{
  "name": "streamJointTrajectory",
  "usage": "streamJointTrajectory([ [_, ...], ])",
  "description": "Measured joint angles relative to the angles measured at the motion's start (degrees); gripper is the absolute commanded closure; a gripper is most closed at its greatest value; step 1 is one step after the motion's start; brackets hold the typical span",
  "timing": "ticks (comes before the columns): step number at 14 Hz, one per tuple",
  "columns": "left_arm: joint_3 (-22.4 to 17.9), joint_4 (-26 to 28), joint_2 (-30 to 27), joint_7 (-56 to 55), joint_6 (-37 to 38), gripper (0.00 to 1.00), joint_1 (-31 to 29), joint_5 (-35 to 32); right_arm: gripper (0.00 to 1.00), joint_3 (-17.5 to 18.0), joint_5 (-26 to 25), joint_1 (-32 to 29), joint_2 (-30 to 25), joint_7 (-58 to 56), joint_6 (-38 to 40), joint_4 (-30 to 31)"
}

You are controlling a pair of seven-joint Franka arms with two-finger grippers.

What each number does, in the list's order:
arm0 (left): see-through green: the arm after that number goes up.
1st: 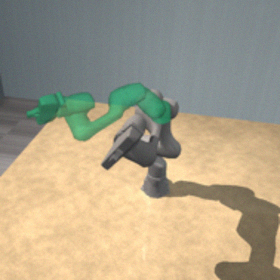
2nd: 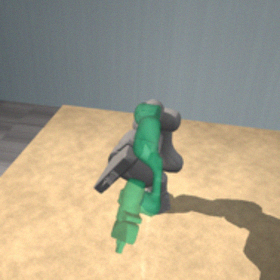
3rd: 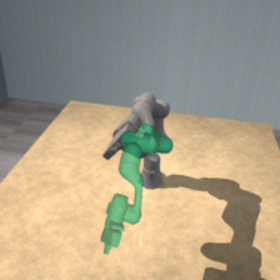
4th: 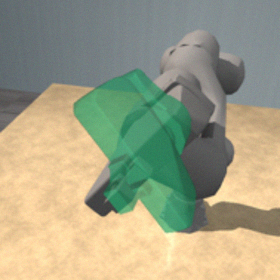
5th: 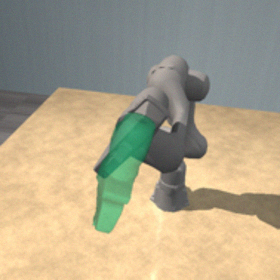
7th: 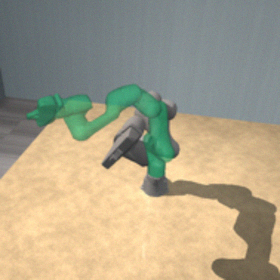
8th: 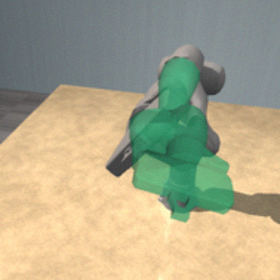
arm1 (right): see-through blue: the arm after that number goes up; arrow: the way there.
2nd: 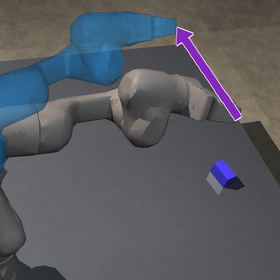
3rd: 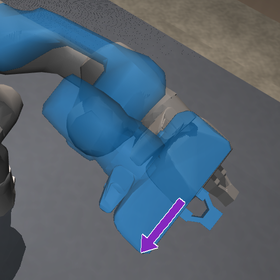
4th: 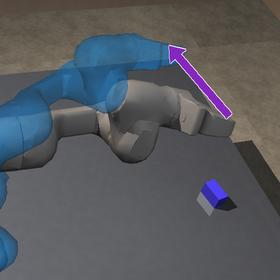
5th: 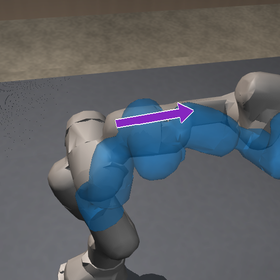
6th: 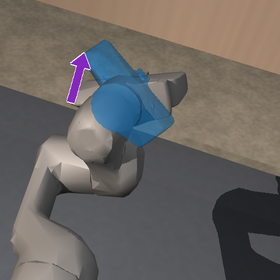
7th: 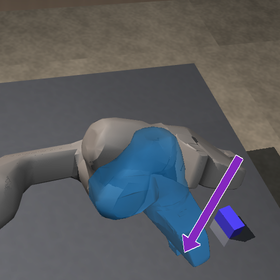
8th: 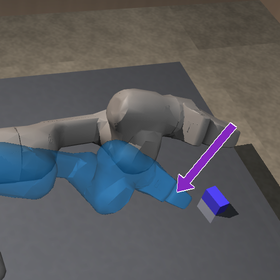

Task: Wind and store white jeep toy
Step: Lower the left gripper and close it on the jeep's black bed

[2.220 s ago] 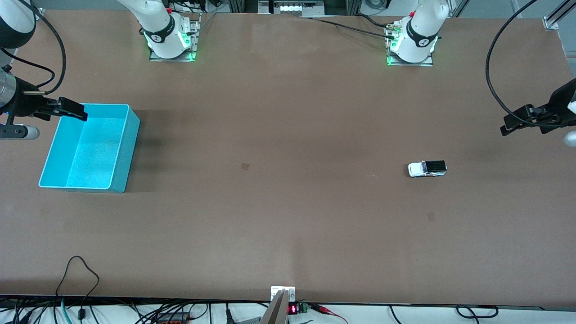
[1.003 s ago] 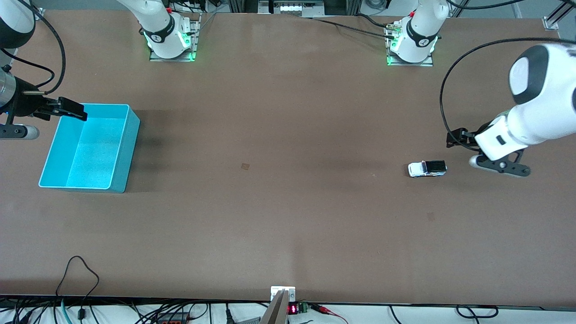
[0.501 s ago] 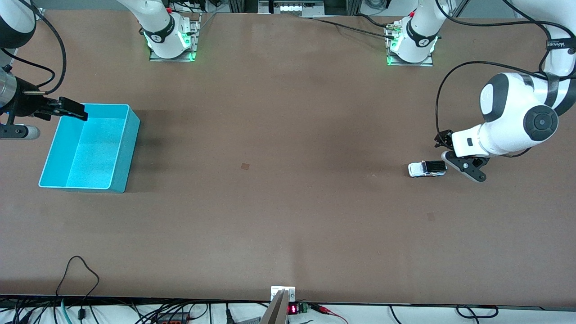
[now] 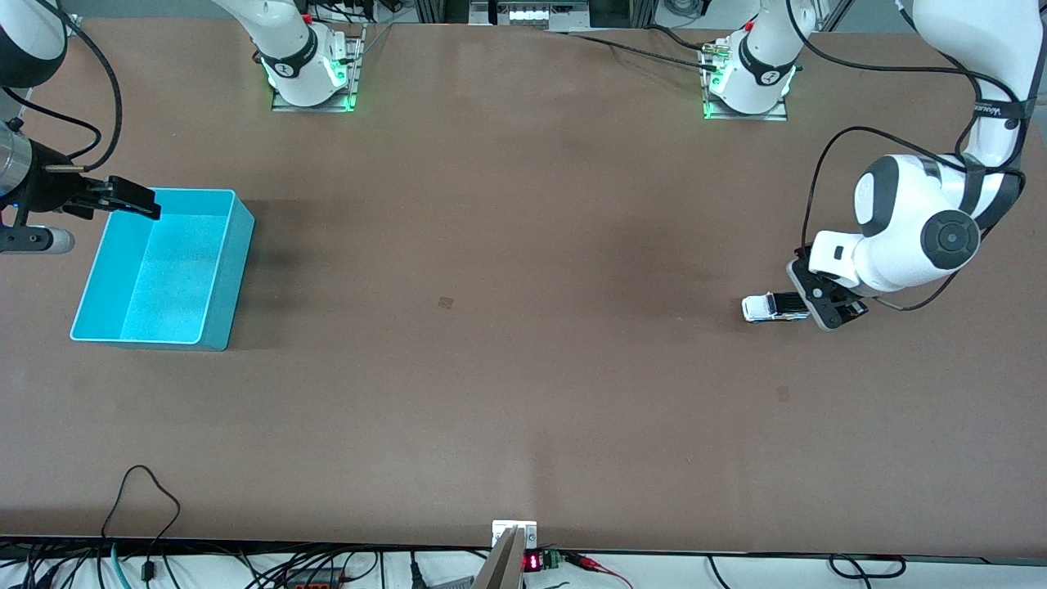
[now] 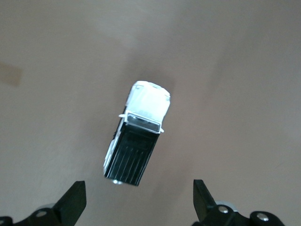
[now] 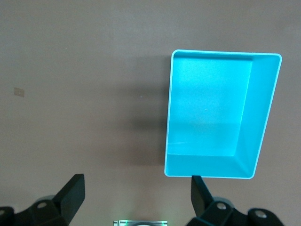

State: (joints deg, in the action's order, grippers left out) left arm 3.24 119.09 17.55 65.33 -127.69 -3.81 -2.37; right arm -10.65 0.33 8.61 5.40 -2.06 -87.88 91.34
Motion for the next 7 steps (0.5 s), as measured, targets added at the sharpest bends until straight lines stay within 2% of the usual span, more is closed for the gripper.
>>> streamJointTrajectory([
  [7, 0.03, 2.93, 2.47, 17.40, -9.73, 0.00, 0.01, -0.02, 0.00, -0.14, 0.00, -0.19, 0.00, -0.28, 0.00, 0.00],
])
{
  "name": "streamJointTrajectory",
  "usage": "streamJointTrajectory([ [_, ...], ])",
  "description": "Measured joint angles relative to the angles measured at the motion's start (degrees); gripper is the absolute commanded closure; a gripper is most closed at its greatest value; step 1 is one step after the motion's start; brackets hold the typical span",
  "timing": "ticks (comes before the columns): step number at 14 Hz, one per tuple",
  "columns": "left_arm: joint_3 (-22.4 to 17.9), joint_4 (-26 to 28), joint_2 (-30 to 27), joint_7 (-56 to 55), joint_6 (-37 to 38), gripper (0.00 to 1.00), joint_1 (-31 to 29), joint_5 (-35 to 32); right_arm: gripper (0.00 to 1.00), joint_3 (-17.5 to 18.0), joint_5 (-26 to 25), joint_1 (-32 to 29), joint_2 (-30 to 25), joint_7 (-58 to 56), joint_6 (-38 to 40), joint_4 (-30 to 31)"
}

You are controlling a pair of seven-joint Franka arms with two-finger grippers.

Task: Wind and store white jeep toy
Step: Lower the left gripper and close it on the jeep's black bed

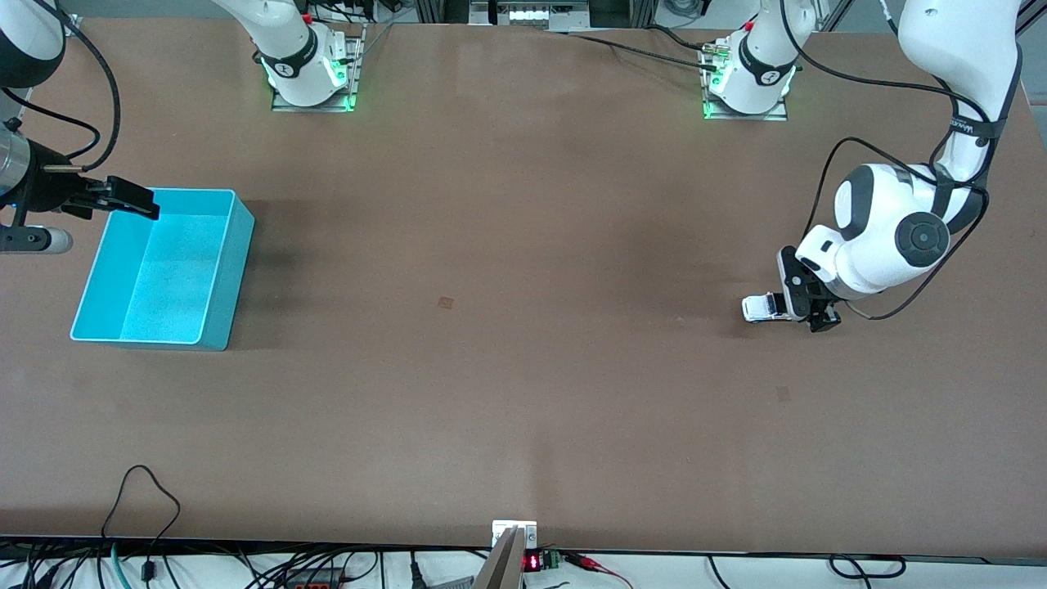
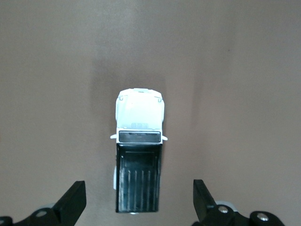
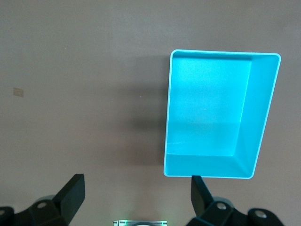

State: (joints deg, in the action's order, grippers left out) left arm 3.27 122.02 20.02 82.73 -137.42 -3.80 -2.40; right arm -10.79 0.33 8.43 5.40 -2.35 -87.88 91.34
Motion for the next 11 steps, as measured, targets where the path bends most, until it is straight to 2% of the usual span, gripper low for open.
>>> streamJointTrajectory([
  [11, -0.05, 2.60, 2.24, 2.73, -4.67, 0.00, -1.08, 0.00, 0.00, -0.28, 0.00, -0.57, 0.00, -0.24, 0.00, 0.00],
])
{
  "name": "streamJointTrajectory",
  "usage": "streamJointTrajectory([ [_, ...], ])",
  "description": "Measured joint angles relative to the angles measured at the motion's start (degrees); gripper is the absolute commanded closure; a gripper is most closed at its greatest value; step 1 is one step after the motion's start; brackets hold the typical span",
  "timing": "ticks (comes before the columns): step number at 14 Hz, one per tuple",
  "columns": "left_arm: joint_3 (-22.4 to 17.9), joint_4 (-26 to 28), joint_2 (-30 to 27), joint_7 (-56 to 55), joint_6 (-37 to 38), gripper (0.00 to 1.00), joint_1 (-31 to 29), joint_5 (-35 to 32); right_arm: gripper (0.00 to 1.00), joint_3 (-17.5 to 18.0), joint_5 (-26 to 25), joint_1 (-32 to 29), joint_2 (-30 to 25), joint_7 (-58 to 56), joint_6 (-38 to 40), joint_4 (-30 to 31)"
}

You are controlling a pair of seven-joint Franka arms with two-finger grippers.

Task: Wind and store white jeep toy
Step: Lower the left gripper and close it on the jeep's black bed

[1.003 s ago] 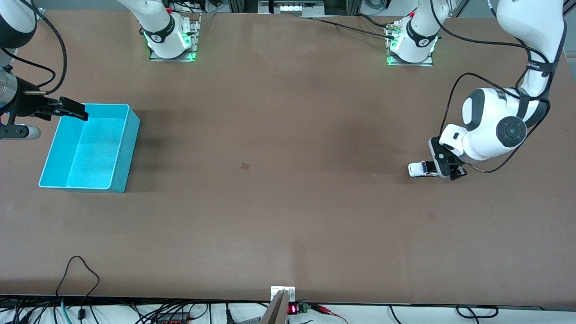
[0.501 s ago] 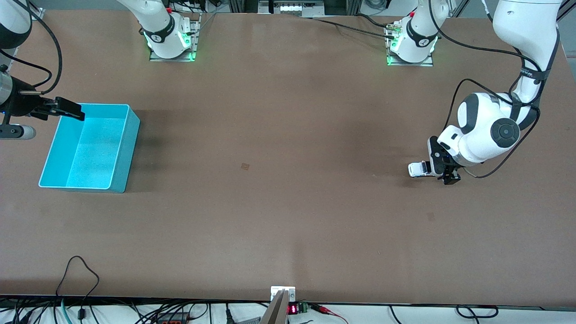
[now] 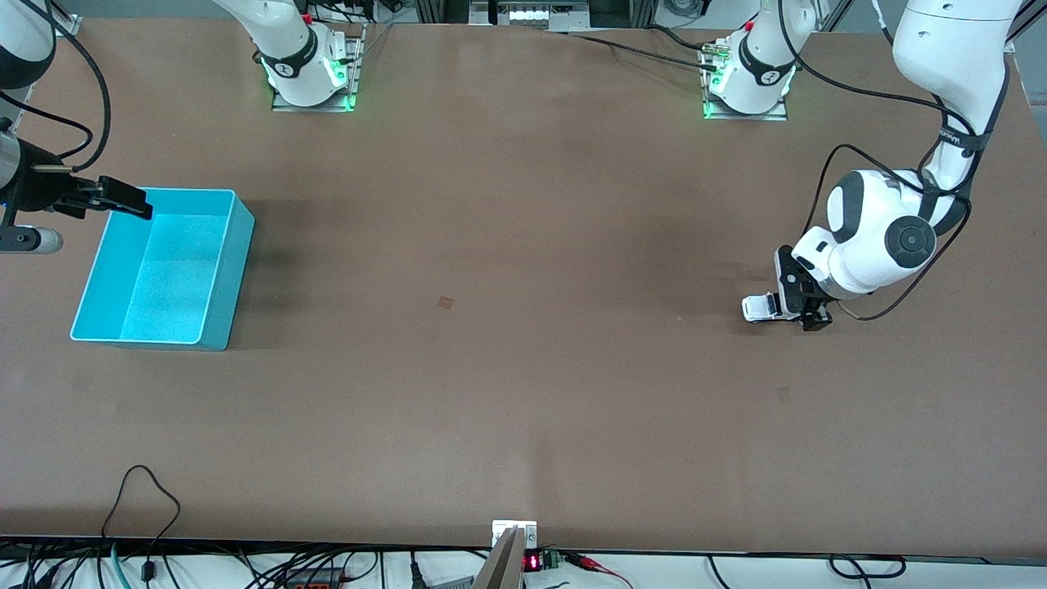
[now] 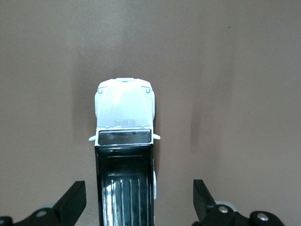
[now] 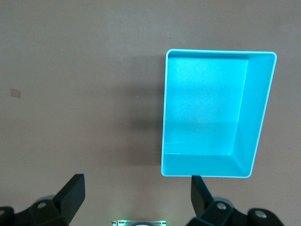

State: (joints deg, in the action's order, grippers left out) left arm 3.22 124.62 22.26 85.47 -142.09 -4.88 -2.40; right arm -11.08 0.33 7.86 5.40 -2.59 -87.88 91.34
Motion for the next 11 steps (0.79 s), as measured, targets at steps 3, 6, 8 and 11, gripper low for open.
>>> streamJointTrajectory([
  [3, 0.00, 0.35, 0.22, 0.04, -0.63, 0.00, 0.00, 0.00, 0.00, 0.00, 0.00, 0.00, 0.00, -0.01, 0.00, 0.00],
  [6, 0.00, 0.59, 0.42, 0.09, -1.17, 0.00, 0.00, 0.00, 0.00, 0.02, 0.00, 0.01, 0.00, -0.02, 0.00, 0.00],
  [8, 0.05, 0.88, 0.58, 0.12, -1.29, 0.00, 0.00, 0.00, 0.00, 0.04, 0.00, 0.01, 0.00, -0.02, 0.00, 0.00],
  [11, 0.11, 1.50, 0.75, 0.14, -2.77, 0.00, 0.01, 0.00, 0.00, 0.10, 0.00, 0.05, 0.53, -0.27, 0.02, 0.01],
])
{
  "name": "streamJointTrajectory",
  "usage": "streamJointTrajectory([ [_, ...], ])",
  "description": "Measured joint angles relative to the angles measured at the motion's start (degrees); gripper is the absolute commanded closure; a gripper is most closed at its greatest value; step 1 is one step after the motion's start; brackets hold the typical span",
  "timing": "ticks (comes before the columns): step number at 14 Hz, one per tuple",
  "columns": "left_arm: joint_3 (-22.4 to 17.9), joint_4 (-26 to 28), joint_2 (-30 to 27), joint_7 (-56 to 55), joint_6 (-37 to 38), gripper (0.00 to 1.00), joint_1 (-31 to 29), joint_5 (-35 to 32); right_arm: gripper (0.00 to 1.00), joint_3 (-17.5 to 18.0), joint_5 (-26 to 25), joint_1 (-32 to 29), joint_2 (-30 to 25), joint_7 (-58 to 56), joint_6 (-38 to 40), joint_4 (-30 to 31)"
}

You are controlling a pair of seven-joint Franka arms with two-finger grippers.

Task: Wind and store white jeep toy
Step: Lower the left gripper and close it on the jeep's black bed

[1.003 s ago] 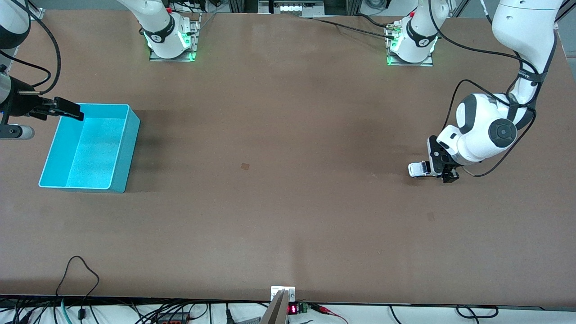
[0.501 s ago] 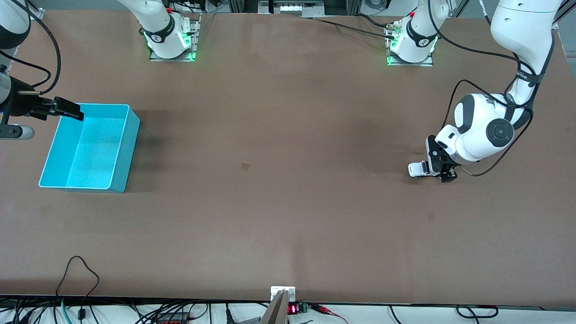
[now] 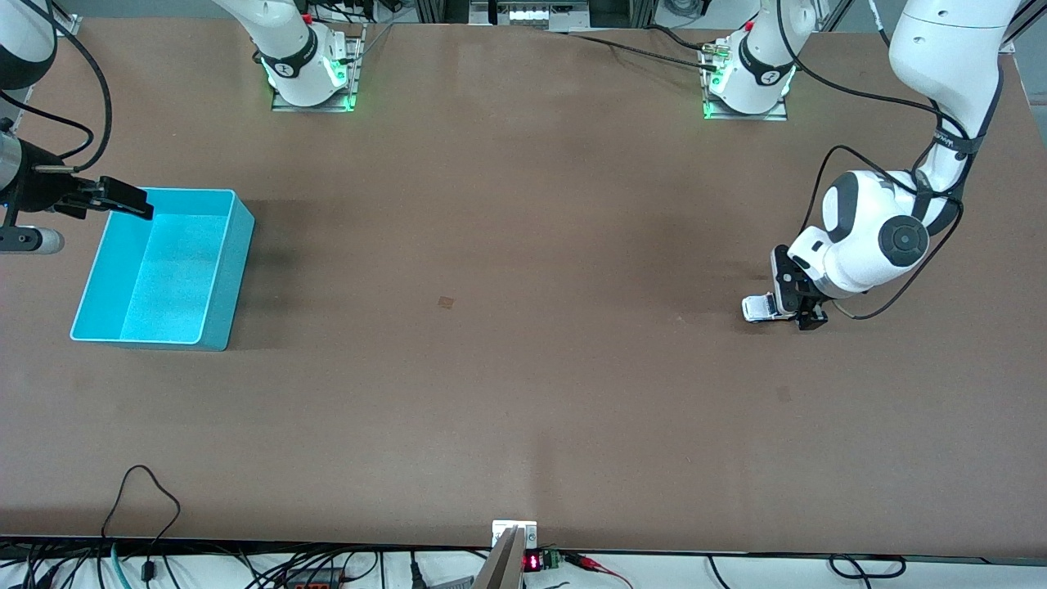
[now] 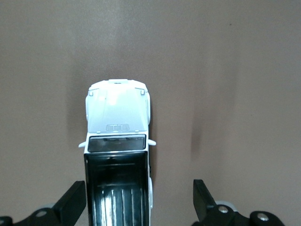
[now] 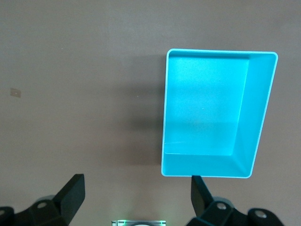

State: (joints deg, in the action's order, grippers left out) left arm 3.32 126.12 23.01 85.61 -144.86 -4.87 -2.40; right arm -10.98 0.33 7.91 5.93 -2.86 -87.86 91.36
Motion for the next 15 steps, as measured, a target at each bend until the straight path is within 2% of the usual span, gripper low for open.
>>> streamJointTrajectory([
  [3, 0.08, 1.01, 0.04, 0.04, -1.22, 0.00, 0.00, 0.00, 0.00, 0.31, 0.00, 0.09, 2.14, -0.06, 0.07, 0.01],
  [6, 1.04, 1.17, 0.04, 0.11, -1.56, 0.17, 0.02, 0.00, 0.00, 0.36, 0.00, 0.10, 3.67, -0.07, 0.16, 0.01],
  [7, 1.25, 1.16, 0.04, 0.11, -1.58, 0.35, 0.02, 0.00, 0.00, 0.36, 0.00, 0.11, 3.72, -0.07, 0.21, 0.00],
  [9, 1.32, 1.09, 0.02, 0.12, -2.20, 0.50, 0.02, 0.00, 0.00, 0.36, 0.00, 0.11, 3.71, -0.09, 0.37, -0.02],
  [11, 1.32, 0.97, -0.16, 0.15, -2.44, 0.61, 0.02, -0.06, 0.00, 0.37, 0.00, 0.11, 3.71, -0.09, 0.48, -0.03],
  [15, 1.32, 1.13, -0.39, 1.59, -2.24, 0.69, 0.02, -1.09, 0.00, 0.38, 0.00, 0.11, 3.71, -0.11, 0.79, -0.03],
])
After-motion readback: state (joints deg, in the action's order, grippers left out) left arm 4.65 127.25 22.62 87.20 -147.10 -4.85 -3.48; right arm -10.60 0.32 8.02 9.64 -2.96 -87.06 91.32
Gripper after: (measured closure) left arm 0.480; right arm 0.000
